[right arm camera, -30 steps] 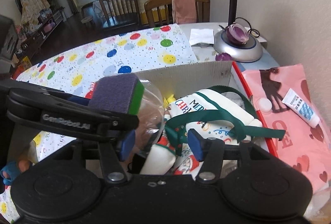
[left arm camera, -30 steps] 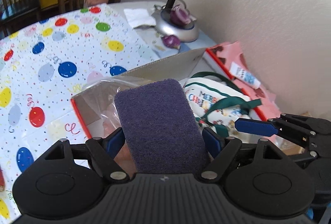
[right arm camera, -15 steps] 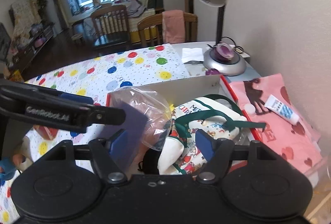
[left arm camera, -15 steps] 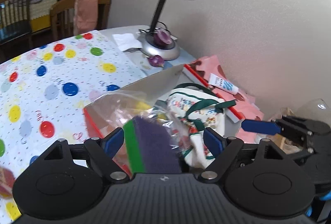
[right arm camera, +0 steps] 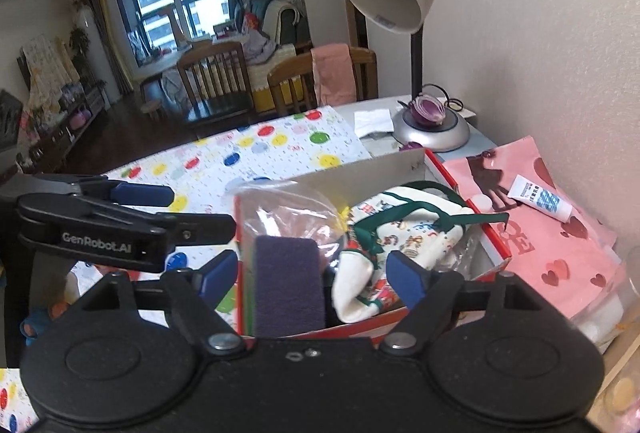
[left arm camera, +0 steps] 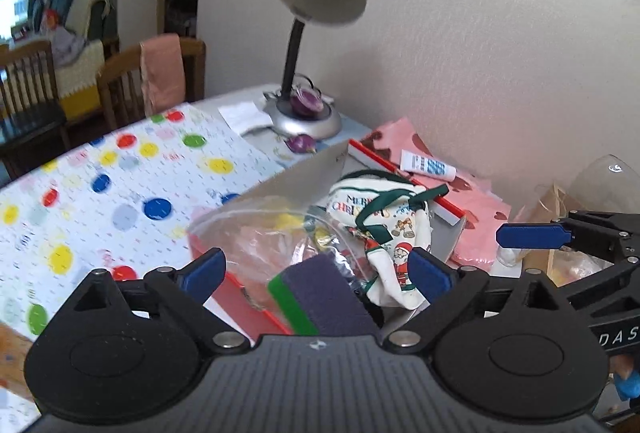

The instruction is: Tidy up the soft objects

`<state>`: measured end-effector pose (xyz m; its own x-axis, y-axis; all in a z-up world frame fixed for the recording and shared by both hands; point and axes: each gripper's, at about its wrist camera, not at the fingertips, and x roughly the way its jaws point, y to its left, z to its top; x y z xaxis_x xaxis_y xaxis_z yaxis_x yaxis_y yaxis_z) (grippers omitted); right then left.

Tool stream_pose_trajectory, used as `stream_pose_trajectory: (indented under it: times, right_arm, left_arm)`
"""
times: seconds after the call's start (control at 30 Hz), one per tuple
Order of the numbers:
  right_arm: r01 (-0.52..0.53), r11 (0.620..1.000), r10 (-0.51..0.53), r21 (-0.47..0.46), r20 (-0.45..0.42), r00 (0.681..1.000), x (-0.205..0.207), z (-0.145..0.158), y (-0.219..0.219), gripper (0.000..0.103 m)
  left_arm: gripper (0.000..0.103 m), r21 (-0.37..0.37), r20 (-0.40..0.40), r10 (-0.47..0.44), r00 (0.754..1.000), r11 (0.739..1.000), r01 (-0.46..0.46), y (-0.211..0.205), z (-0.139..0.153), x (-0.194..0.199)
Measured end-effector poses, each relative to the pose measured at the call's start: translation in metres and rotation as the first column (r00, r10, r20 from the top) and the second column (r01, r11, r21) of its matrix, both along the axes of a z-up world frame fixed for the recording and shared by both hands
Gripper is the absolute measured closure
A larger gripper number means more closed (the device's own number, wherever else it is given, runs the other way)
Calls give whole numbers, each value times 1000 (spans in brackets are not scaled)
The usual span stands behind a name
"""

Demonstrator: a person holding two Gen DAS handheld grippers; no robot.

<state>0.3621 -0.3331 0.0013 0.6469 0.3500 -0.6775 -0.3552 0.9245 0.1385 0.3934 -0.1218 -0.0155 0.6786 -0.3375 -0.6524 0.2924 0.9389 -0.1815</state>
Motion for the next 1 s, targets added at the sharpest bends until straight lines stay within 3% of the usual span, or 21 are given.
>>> stream_pose_trajectory:
  times: [0.6,0.83,1.0]
  right_arm:
    - [-55,989,28,141,192,981,-82,19,34,1]
    - [-101,982,56,157,271,961,-115,26,48,0]
    - [-107,979,54,175,285,957,-132,28,56,0]
  left_arm:
    - [5,63,175,128,976,988,-141,66,35,-119]
    - [5,77,237,130,963,985,-153,78,40,-162]
    - [5,59,233,144,962,985,-162,89,36,-183]
